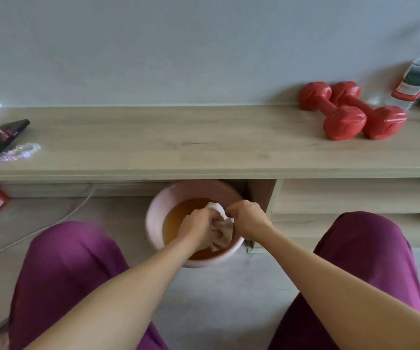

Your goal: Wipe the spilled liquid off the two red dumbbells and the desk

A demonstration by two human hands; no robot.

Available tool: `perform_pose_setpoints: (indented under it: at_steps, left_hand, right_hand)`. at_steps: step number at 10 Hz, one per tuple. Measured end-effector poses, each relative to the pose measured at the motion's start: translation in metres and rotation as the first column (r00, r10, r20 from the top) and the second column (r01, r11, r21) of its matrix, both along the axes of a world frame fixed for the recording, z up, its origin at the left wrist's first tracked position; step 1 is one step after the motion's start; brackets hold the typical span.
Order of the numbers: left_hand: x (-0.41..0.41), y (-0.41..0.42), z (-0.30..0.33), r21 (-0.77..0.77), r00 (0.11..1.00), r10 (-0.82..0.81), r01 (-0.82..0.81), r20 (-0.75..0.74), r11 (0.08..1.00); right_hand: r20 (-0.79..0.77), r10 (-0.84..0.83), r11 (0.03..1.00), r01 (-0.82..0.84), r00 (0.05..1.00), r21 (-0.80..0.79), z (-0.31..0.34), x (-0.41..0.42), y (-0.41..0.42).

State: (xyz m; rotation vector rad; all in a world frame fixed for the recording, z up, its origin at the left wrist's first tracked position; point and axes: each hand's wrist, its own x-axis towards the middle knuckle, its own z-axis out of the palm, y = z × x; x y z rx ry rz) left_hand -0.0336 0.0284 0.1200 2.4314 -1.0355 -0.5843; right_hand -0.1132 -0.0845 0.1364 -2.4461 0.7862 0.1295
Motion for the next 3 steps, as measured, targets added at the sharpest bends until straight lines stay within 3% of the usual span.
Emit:
perform_pose_setpoints:
  at_steps: [3]
  left_hand:
    - [0.053,-0.006,-0.058,0.072,1.0,0.016,-0.017,0.013,0.997]
  right_hand:
    - [-0.059,-0.02,0.998,0.023,0.998,0.058,-0.048,0.031,-0.029]
